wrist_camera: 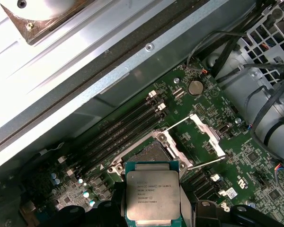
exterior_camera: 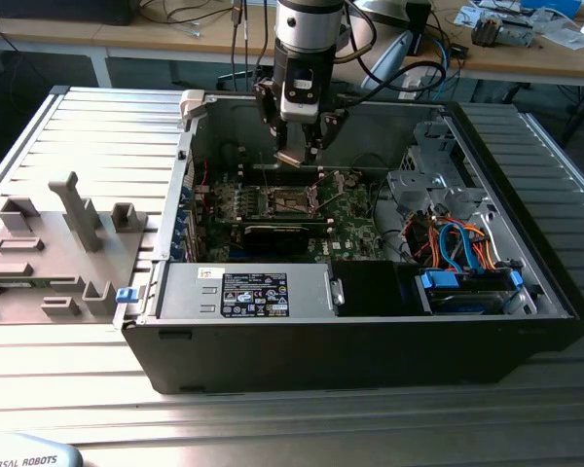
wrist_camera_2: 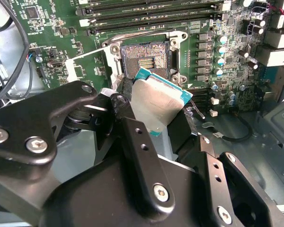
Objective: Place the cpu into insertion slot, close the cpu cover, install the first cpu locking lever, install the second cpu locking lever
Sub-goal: 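Place the cpu into insertion slot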
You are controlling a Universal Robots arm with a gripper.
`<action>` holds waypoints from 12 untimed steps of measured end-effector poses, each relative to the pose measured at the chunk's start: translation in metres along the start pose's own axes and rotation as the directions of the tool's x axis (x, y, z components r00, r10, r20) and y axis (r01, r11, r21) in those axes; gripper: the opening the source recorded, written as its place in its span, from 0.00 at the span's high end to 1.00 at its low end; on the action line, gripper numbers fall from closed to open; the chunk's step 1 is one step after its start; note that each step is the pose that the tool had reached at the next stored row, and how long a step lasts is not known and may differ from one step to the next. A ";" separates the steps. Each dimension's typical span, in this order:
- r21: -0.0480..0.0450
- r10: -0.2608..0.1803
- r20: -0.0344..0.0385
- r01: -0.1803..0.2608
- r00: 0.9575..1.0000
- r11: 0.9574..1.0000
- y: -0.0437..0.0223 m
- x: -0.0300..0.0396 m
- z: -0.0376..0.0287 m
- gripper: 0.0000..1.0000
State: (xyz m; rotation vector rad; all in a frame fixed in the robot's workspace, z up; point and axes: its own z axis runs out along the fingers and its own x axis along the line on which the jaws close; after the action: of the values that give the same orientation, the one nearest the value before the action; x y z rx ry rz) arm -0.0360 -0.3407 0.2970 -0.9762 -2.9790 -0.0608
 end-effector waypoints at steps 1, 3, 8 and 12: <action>0.000 0.001 0.000 -0.001 1.000 1.000 0.0000 0.0000 0.0000 0.46; 0.000 0.002 0.000 -0.002 1.000 1.000 0.0000 0.0000 0.0000 0.46; 0.000 0.004 0.000 -0.004 1.000 1.000 0.0000 0.0000 0.0000 0.46; 0.000 0.007 0.000 -0.007 1.000 1.000 0.0000 0.0000 0.0000 0.46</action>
State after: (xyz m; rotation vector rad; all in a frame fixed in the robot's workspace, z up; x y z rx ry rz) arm -0.0360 -0.3407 0.2970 -0.9860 -2.9759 -0.0609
